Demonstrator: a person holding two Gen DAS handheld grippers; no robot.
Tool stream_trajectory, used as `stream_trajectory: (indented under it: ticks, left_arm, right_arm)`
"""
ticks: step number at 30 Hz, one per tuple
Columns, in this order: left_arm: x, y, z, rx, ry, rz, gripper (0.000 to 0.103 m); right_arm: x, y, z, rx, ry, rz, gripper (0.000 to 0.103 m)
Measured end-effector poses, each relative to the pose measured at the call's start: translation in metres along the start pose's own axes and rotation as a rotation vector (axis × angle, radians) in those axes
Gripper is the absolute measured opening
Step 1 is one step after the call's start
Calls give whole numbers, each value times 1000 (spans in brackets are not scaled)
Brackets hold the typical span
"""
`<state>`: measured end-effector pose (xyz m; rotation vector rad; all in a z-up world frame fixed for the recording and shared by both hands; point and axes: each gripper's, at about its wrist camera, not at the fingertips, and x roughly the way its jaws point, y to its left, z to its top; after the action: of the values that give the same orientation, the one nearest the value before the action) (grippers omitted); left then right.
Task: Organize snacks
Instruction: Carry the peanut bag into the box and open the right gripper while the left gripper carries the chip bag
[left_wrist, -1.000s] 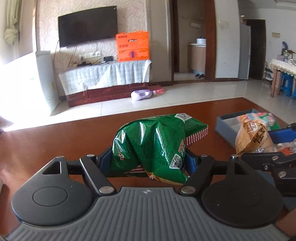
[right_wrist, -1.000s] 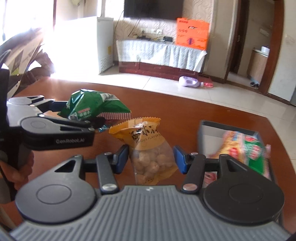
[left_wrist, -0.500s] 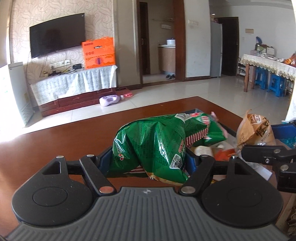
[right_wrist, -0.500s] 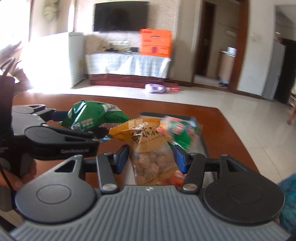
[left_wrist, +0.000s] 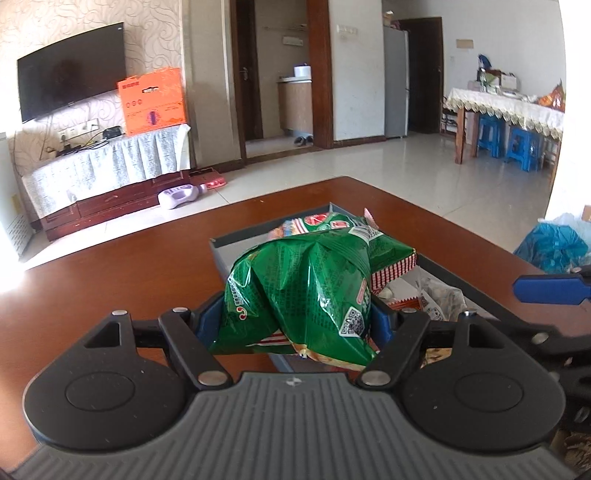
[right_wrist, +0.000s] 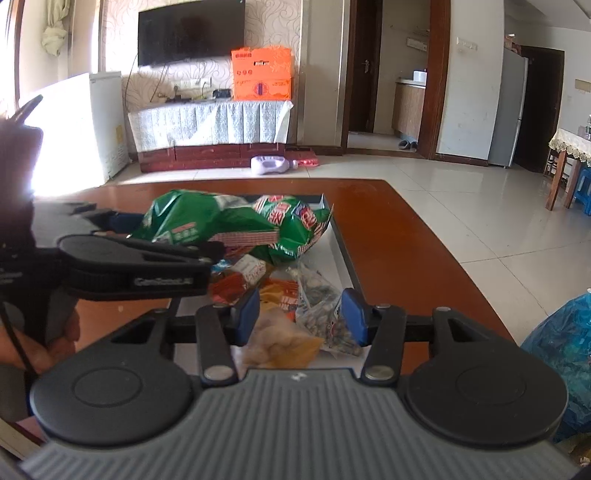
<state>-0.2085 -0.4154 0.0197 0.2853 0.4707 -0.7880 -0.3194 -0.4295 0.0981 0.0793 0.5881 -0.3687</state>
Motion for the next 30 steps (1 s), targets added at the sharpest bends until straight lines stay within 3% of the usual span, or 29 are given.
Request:
stream_trajectory:
  ticks: [3, 13, 19, 30]
  left_arm:
    - [18, -3, 3, 23, 7, 0, 80]
    - [55, -4, 13, -4, 6, -15, 81]
    - [65, -1, 6, 31, 1, -19, 85]
    - [50, 0, -4, 51, -13, -10, 87]
  right_arm:
    - [14, 0, -5, -8, 34, 1, 44]
    - [12, -9, -11, -3, 49, -1, 44]
    - [9, -5, -11, -20, 60, 5, 44]
    - [9, 4, -11, -32, 52, 1, 44]
